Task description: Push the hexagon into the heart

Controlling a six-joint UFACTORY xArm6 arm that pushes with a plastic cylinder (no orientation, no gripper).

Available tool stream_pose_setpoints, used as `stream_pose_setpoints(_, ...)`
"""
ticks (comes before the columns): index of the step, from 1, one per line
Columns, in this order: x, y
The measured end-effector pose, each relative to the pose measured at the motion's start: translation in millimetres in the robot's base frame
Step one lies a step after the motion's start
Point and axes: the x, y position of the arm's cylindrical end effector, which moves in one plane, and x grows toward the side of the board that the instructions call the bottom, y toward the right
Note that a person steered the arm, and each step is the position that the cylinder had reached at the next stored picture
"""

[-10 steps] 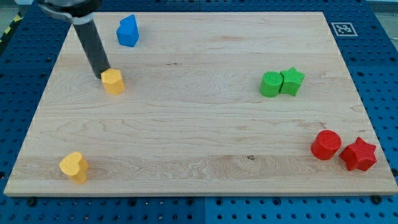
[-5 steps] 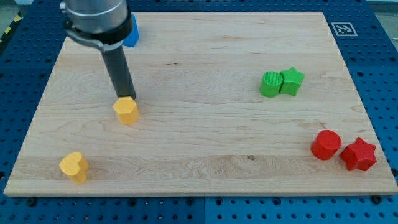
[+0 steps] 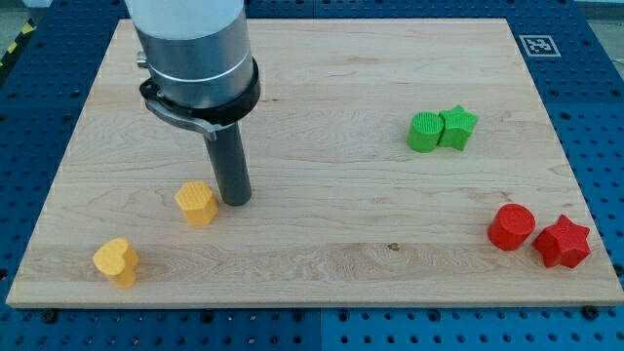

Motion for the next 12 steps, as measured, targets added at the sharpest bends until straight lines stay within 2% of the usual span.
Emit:
stream_pose_setpoints(3, 0, -11)
stream_pose_setpoints(8, 22, -87)
stream_pose_setpoints(10, -6, -21)
stream_pose_setpoints(11, -6, -19)
stream_pose_setpoints(12, -26, -7)
